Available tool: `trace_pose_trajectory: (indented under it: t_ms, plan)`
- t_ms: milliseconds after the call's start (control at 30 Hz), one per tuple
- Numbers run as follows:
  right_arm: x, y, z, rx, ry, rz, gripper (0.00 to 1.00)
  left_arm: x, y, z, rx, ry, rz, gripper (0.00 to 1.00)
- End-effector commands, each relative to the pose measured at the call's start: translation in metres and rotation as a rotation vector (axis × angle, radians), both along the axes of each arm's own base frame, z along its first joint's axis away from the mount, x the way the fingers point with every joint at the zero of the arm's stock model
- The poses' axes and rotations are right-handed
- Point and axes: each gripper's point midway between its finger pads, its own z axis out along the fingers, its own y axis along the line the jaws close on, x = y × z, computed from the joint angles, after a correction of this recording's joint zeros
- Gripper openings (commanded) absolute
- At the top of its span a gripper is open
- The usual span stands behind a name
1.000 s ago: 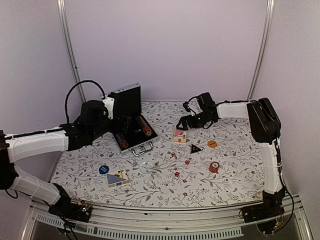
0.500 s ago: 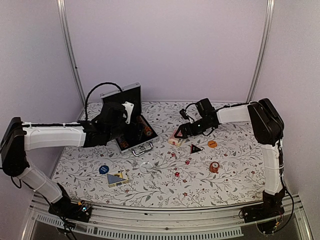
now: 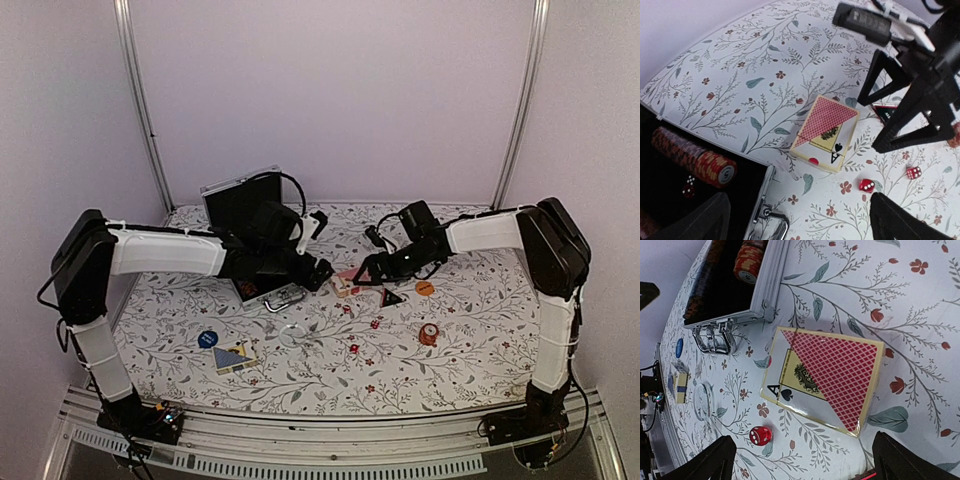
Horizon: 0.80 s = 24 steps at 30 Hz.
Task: Pack up texas hold em set
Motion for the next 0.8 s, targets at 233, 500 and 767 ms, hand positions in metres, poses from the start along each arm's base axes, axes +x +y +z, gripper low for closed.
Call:
trace_pose_trajectory:
  t_ms: [233,500,767]
  plan:
    - [0.023,-0.047,0.056,-0.019,-0.113,-0.139,0.99,0.001,-0.057,-0.051,0.169,0.081,-0.416,0.97]
    - [0.017,-0.055,0.061,0.006,-0.108,-0.141,0.99,0.025,-0.074,-0.068,0.171,0.147,-0.543,0.96]
    - [0.011,-0.051,0.065,0.058,-0.091,-0.125,0.99,0.028,-0.084,-0.091,0.209,0.171,-0.623,1.0]
